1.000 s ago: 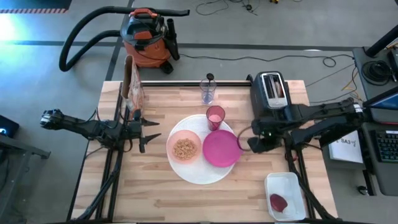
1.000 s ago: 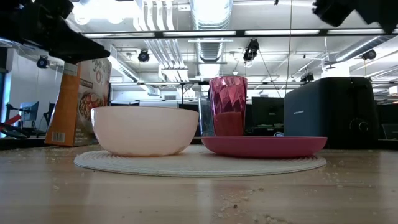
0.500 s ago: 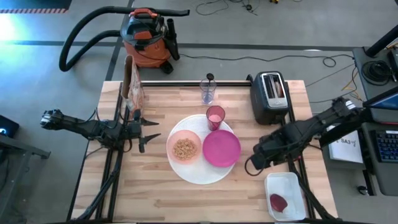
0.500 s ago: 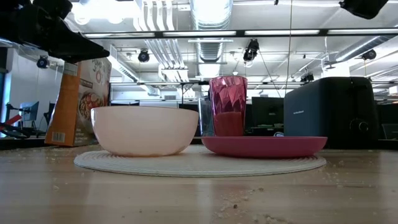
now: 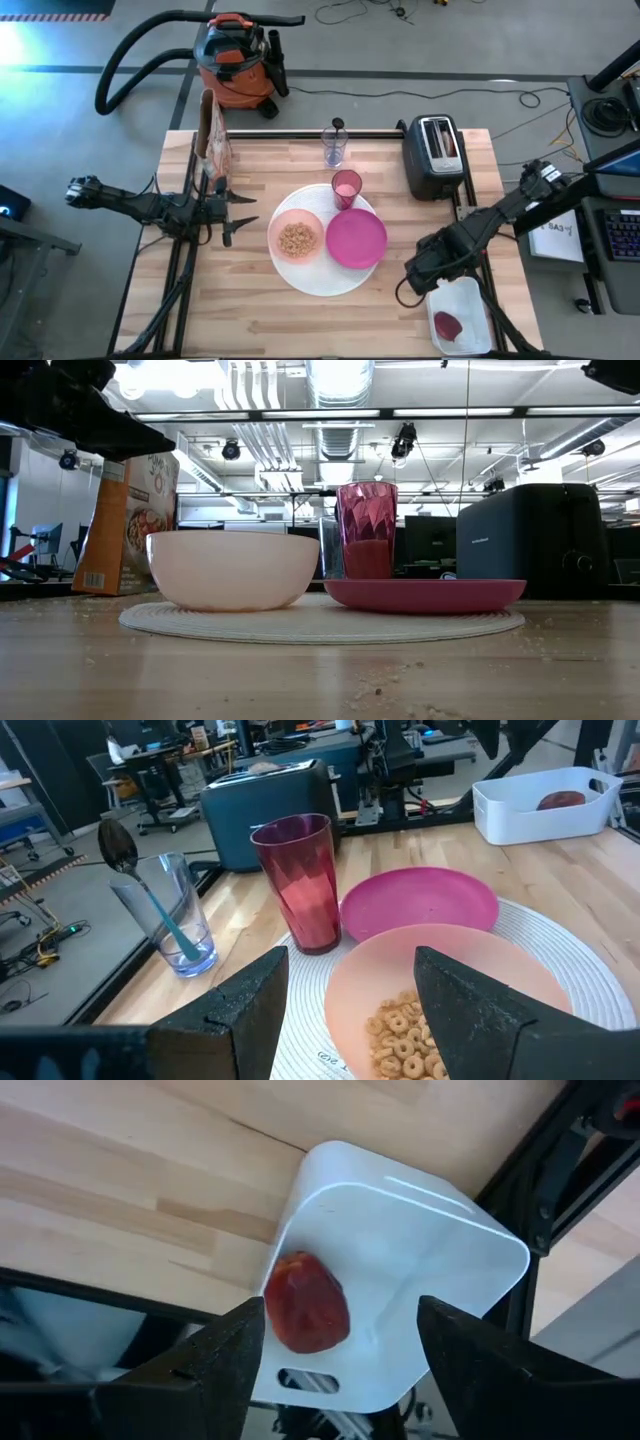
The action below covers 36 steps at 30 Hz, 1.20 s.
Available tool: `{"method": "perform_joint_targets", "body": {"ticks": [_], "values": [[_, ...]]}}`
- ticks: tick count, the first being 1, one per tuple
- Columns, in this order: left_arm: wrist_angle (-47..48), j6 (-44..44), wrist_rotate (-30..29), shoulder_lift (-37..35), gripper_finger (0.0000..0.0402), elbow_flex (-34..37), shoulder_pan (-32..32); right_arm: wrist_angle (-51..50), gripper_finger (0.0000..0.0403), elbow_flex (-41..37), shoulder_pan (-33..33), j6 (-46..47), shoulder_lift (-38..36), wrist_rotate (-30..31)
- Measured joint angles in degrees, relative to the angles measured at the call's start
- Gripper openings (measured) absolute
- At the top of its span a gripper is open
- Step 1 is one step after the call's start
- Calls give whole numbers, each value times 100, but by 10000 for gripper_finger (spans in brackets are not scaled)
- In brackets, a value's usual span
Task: Arrange a breakfast setting
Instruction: Put the bagel on the pink plate
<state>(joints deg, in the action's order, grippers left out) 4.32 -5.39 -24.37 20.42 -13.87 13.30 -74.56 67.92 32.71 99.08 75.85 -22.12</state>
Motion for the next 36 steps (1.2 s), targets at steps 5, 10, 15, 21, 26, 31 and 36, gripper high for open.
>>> {"method": "perform_joint_targets", "body": {"ticks": [5,10,15,21,26,31,36], "values": [[4,-13,-1,-86,201,0,0,-6,273,-4,61,-770,250,-190],[16,-99,6,-207,201,2,0,24,281,-7,12,-1293,465,-159],[85,-102,122,-299,201,0,-2,66,283,-7,-230,-1502,587,266],[131,-164,139,-421,201,0,-2,95,285,-7,-607,-1855,544,634],[187,-164,139,-492,201,2,-2,-256,286,-7,-760,-1920,291,1907],[173,-164,141,-559,201,2,-2,-444,286,-7,-981,-1777,-102,4156],[151,-164,119,-653,201,0,-2,-429,286,8,-1374,-2190,-388,5866]]}}
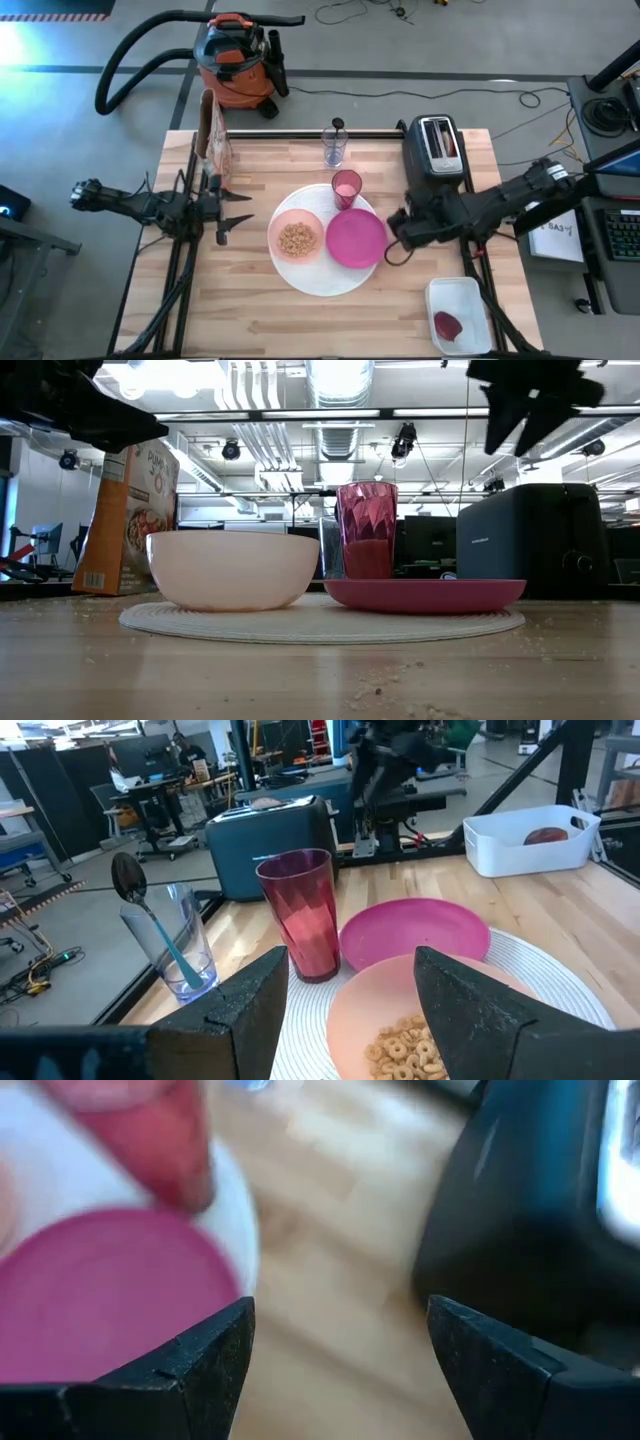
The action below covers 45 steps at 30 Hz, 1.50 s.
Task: Arrange a breakfast setting
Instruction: Put the bagel on the pink plate
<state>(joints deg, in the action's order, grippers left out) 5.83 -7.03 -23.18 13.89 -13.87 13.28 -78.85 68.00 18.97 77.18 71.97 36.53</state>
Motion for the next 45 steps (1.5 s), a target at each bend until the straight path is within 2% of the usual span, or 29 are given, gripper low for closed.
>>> {"method": "perform_joint_targets", "body": {"ticks": [4,7,15,19,23,30,41,45], "values": [[1,-5,-143,-62,201,0,0,-29,286,78,-603,-672,2,498],[-1,-111,-322,-117,201,0,0,-92,286,136,-1264,-716,25,651],[110,-253,-465,-381,201,0,-4,-401,281,327,-2973,-1196,-427,388],[127,-265,-482,-417,201,2,-4,-386,266,309,-3742,-1538,-762,101],[128,-280,-485,-411,201,2,-4,-358,249,309,-4330,-1748,-930,67],[154,-278,-491,-365,201,4,-2,-307,224,306,-5008,-2329,-730,-164],[167,-278,-493,-400,201,7,0,-263,219,302,-5977,-3159,-365,-52],[172,-278,-599,-398,201,7,0,73,208,255,-6127,-3402,-359,-213]]}}
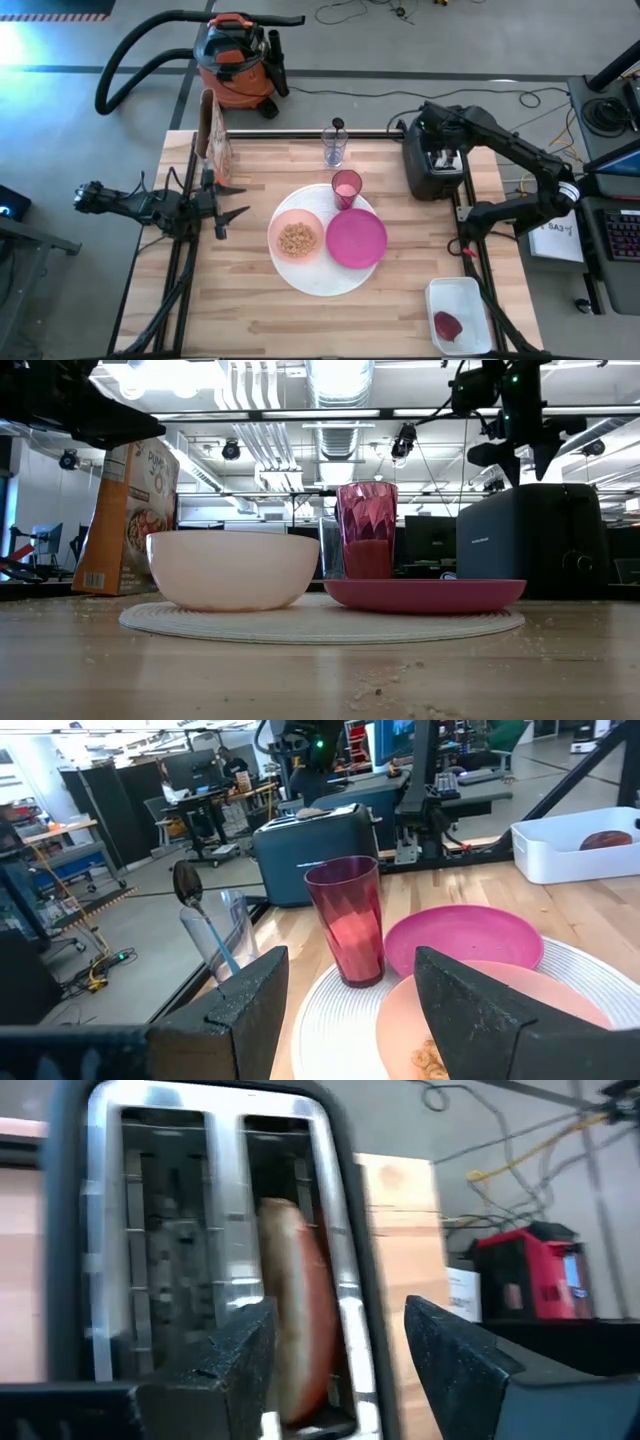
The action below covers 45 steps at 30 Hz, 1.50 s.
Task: Arrange a breakfast setting
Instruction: Put the bagel on the pink plate
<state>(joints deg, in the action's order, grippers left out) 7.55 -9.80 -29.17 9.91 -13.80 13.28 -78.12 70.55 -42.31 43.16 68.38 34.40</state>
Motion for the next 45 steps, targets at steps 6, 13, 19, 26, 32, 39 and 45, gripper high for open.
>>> {"method": "perform_joint_targets", "body": {"ticks": [6,13,19,26,32,39,45], "values": [[0,0,-39,-2,201,2,0,239,178,-29,-108,-202,11,-57],[7,0,-41,-4,201,2,0,286,159,-140,-178,-179,11,-55],[11,0,-43,-4,201,2,0,529,150,-462,-177,-162,7,-96],[14,2,-100,-4,201,2,0,858,132,-710,-179,-177,-7,-19],[13,2,-183,-4,201,2,-4,952,109,-720,-179,-210,-22,-57],[9,2,-192,-4,201,2,-59,1019,92,-720,-177,-268,-22,-122],[-1,2,-193,-4,201,2,-112,1150,88,-696,-173,-341,-46,-182]]}}
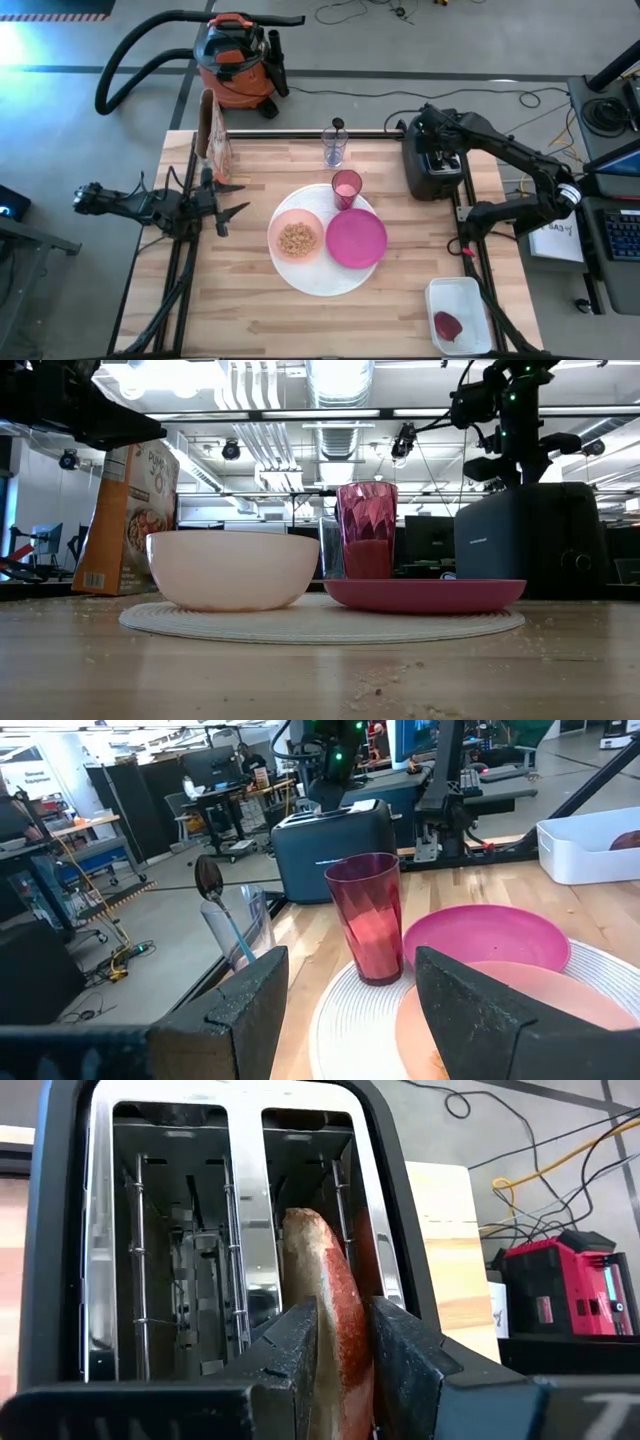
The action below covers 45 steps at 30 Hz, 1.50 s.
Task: Arrange a breakfast setting
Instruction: Put the bagel on the pink plate
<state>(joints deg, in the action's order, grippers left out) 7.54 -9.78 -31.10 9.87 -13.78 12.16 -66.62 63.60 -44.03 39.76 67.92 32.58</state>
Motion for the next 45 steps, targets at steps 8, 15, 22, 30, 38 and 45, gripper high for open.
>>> {"method": "perform_joint_targets", "body": {"ticks": [8,15,22,30,38,45], "values": [[-15,-1,1,0,201,0,-65,54,82,338,4,-237,9,-62],[-14,-2,3,0,201,0,-65,-8,81,244,4,-248,11,-44],[-17,-2,8,0,201,0,-65,-35,84,242,4,-259,9,-7],[-17,-2,11,0,201,0,-65,-50,79,242,-14,-296,9,43],[-14,-2,18,0,201,0,-65,-102,69,98,-13,-236,7,98],[-14,-2,32,0,201,0,-65,-77,68,-188,-15,-87,-3,179]]}}
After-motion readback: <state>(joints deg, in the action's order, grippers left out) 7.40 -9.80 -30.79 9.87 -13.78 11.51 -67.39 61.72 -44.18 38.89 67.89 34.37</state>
